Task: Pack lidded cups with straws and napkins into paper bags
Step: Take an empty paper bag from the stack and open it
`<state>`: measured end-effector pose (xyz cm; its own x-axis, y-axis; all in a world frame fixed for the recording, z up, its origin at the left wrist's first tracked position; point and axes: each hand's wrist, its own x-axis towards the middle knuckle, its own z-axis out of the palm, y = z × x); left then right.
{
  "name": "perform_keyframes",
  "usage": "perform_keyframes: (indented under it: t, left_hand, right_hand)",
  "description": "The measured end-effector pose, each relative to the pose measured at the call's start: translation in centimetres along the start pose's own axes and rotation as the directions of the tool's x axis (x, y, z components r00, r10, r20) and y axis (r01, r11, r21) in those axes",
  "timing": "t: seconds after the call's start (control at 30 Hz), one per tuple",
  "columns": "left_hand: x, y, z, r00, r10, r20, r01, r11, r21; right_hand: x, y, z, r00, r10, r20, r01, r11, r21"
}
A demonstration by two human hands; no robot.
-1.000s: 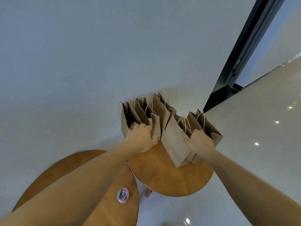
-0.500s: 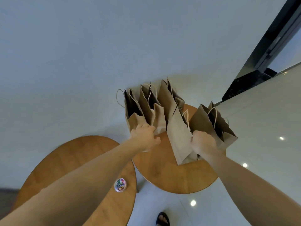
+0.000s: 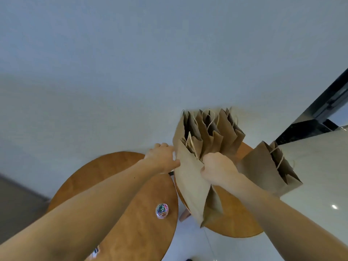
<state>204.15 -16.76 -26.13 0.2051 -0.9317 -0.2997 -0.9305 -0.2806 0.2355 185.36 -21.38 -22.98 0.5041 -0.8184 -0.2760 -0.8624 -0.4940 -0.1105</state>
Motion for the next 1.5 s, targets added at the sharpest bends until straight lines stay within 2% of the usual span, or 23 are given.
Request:
perform_keyframes:
  t: [0.3, 0.57, 0.73, 0.87, 1.03, 1.13, 1.23, 1.37, 1.5]
  left_hand:
    - [-8.9, -16.7, 0.0, 0.976, -0.220, 0.005, 0.219, 0.970, -0.110]
    - [-13.8, -24.2, 2.9, 0.945, -0.311, 0.103, 0.325, 0.928, -0.182]
    - [-14.7, -25.2, 5.6, 0.931, -0.330, 0.157, 0.358, 0.909, -0.213]
    - [-14.9, -24.5, 7.6, 0.913, -0.342, 0.224, 0.391, 0.889, -0.236]
    - [-13.9, -23.4, 8.5, 0.908, -0.291, 0.303, 0.400, 0.818, -0.413]
    - [-13.0, -22.5, 8.7, 0.895, -0.350, 0.278, 0.445, 0.749, -0.491]
    - [-12.1, -22.3, 9.0, 0.839, -0.498, 0.217, 0.543, 0.743, -0.392]
    - [-11.4, -22.8, 9.2, 0.760, -0.617, 0.206, 0.648, 0.688, -0.327]
    - [-12.0, -24.2, 8.5, 0.710, -0.698, 0.091, 0.698, 0.682, -0.220]
  right_hand:
    - [1.3, -17.1, 4.7, 0.981, -0.191, 0.030, 0.190, 0.981, 0.038]
    - [1.1, -25.0, 11.4, 0.976, -0.213, 0.054, 0.208, 0.975, 0.080]
    - [0.3, -25.4, 14.3, 0.941, -0.234, 0.245, 0.152, 0.938, 0.310]
    - [2.3, -24.4, 14.3, 0.900, -0.329, 0.285, 0.280, 0.939, 0.200]
    - [4.9, -24.0, 14.0, 0.852, -0.416, 0.318, 0.334, 0.899, 0.283]
    - [5.6, -23.6, 14.2, 0.841, -0.445, 0.307, 0.365, 0.886, 0.285]
    - [6.4, -23.3, 14.3, 0.867, -0.413, 0.279, 0.363, 0.907, 0.216]
    - [7.3, -23.1, 14.2, 0.891, -0.365, 0.269, 0.342, 0.931, 0.131]
    - [8.5, -21.1, 13.4, 0.936, -0.316, 0.152, 0.309, 0.948, 0.070]
